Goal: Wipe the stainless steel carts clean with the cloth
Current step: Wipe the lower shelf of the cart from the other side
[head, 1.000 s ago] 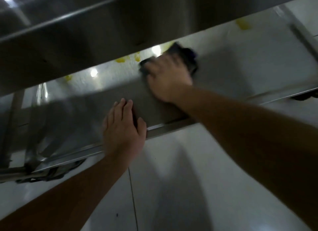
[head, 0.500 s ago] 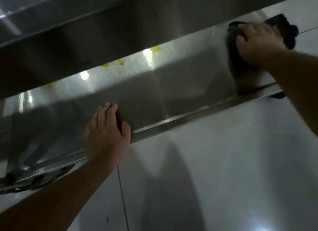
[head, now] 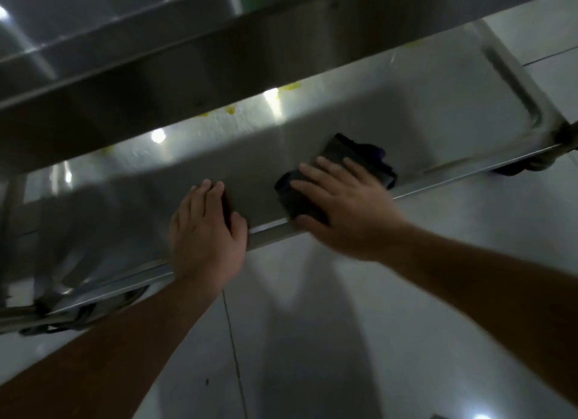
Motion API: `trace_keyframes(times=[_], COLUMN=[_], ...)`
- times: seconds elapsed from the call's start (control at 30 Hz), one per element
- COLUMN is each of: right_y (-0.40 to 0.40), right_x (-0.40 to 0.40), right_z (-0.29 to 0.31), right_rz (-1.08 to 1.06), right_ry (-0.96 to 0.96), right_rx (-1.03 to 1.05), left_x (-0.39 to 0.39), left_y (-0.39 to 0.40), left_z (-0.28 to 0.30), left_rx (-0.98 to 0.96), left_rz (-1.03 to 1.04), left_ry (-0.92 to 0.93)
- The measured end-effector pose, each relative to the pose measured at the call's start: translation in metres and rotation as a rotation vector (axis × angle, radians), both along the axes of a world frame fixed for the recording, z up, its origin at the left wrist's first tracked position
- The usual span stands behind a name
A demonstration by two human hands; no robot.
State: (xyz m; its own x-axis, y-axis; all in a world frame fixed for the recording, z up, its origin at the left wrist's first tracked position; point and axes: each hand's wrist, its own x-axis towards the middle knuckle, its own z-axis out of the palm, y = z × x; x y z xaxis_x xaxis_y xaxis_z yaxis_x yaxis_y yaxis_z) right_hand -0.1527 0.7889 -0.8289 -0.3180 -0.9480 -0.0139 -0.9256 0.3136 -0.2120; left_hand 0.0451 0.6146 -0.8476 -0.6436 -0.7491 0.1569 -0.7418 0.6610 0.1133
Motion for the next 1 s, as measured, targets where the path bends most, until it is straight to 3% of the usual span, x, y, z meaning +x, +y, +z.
trace_keyframes(times=[0.07,0.23,0.3,0.4,0.6,0.77,1.0], right_y=[0.021,0.107,0.114,0.092,0.024,-0.032,-0.021], right_x=[-0.044,-0.177,-0.18,-0.13,0.009,0.044,0.041], right_z=[-0.001,-0.007,-0.005,-0.01,-0.005,0.025,0.074], right_rz=[-0.047,-0.647,-0.715,-0.756,-0.35,0.074,0.204], right_ry=[0.017,0.034,-0.021,0.055,0.091,0.149,0.175], right_rx=[-0.055,0.051,0.075,0.017,-0.126,-0.113,0.275], left_x=[0.001,0.002,0.001,0.0,-0.001,0.002,0.057], left_y=[-0.001,-0.001,0.0,0.003,0.003,-0.007,-0.003], left_z=[-0.001,-0.005,-0.003,0.006,0.018,0.03,0.075], left_rx=[-0.01,0.005,0.022,0.064,0.196,0.311,0.44], left_rz=[0.002,-0.002,0.003,0.013,0.009,-0.05,-0.171], left_ry=[-0.005,-0.006,-0.018,-0.056,-0.102,-0.093,-0.137])
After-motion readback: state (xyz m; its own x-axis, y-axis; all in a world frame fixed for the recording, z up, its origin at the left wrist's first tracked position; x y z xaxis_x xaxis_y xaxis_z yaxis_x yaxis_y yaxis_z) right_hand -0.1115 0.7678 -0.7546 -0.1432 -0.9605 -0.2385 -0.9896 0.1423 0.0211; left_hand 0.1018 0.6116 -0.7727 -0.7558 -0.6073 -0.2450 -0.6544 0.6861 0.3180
